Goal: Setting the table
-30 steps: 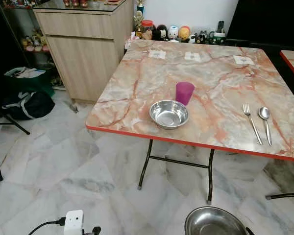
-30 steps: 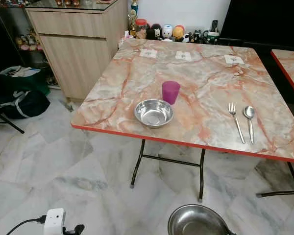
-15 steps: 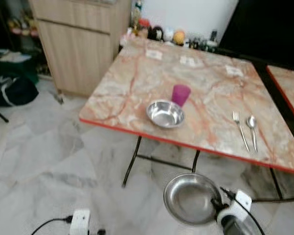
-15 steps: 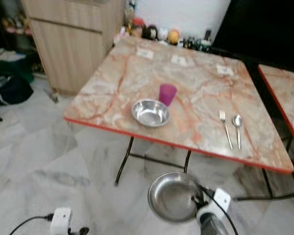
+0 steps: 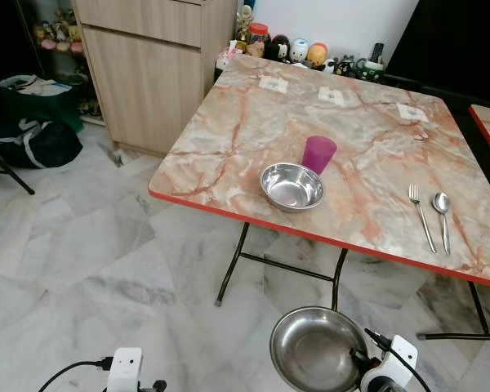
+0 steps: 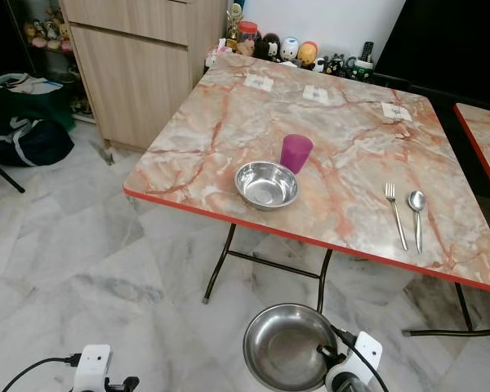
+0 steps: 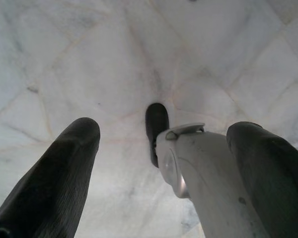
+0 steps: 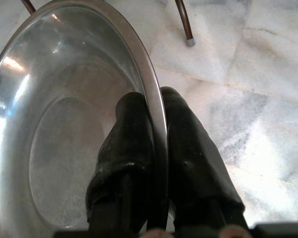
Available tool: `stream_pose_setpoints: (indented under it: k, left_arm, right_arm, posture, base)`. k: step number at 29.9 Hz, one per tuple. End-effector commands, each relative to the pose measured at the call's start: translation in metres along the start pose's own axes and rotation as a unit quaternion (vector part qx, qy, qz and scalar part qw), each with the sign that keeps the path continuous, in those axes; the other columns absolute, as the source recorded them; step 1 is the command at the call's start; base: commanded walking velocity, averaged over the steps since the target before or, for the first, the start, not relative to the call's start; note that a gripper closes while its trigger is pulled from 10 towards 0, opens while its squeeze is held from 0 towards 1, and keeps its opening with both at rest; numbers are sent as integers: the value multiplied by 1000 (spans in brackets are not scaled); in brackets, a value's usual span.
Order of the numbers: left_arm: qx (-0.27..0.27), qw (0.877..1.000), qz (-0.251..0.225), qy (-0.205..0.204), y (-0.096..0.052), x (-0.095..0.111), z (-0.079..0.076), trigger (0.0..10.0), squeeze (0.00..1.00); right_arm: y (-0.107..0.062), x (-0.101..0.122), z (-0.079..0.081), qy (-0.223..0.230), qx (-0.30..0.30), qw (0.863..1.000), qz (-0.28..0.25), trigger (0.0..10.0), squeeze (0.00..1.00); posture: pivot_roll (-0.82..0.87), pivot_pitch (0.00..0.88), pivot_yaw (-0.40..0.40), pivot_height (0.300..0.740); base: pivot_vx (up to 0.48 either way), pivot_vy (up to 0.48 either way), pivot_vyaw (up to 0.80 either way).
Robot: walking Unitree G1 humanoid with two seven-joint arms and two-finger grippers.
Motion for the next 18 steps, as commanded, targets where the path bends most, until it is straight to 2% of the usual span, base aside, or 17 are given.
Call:
stream_pose_setpoints:
  k: [1,3,6,14,18]
  left_arm:
    - [-6,1000,-3,1,1,3,-4,10000,0]
    - [-14,1000,-10,15,2,14,-3,10000,0]
    - [-13,999,-14,27,3,22,1,10000,0]
    - [-12,999,-27,40,4,40,4,10000,0]
    - [-19,998,-41,37,6,50,-3,10000,0]
  right_arm:
    - [0,2,-2,3,-4,1000,-5,10000,0]
    - [1,-1,10,18,5,1000,-6,10000,0]
    - [2,-6,19,30,10,999,-5,10000,0]
    - [1,-14,27,51,10,999,1,10000,0]
    - [2,-9,28,61,13,998,-14,10000,0]
  posture:
    - [214,65,-143,740]
    - [223,55,-105,740]
    - [233,44,-75,740]
    - [233,14,-44,740]
    - [223,3,-41,740]
  base:
    - [0,0,0]
    - [0,0,0]
    - [0,0,0]
    - [0,0,0]
    - [0,0,0]
Point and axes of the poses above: a point about 5 cm out from each wrist's last joint towards the gripper, its own y axis pointing out of the wrist towards the gripper, its own x axis along the axis of the wrist's last joint, z = x × y, the point moved 3 cm from there along y, pointing out of the wrist towards the gripper, and after that the axes turned 14 degrees about -y, right-handed, at the moved point
